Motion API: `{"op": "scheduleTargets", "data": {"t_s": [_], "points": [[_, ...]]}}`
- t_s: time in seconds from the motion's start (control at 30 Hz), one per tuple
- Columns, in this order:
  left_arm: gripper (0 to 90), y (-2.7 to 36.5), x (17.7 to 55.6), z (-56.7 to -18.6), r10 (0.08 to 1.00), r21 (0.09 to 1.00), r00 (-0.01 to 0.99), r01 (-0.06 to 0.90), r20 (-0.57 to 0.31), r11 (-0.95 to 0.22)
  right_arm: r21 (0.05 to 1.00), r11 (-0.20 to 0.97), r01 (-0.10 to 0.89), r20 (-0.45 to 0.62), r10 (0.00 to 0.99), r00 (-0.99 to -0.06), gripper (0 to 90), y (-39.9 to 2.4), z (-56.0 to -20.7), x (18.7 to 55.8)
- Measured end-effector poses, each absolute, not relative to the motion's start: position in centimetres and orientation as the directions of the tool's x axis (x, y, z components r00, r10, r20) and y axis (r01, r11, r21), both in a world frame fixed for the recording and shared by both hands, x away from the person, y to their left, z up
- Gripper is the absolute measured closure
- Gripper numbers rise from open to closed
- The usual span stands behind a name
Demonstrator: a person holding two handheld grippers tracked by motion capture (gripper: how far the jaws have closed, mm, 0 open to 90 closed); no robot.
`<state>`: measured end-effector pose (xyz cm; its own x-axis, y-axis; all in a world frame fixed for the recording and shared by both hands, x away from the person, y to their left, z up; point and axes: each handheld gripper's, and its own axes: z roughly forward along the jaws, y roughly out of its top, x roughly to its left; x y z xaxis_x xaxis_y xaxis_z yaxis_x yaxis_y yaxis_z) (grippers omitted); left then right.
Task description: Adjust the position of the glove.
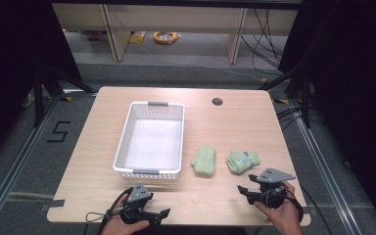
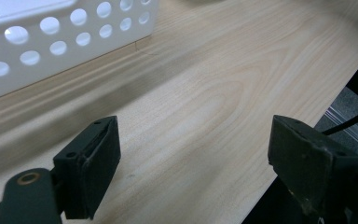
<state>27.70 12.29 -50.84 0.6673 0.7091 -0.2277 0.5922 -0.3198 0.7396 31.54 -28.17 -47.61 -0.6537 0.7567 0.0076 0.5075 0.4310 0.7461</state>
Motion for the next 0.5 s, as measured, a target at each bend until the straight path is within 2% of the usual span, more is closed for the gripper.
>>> {"op": "scheduleTargets", "data": {"t_s": [0.5], "points": [[16.5,12.5,27.8,-50.7,0.706,0.726,0.668,0.603,-0.234,-0.331,0.775,0.457,0.437,-0.01,0.701,-0.714,45.2,-25.6,-46.0,34.2]]}}
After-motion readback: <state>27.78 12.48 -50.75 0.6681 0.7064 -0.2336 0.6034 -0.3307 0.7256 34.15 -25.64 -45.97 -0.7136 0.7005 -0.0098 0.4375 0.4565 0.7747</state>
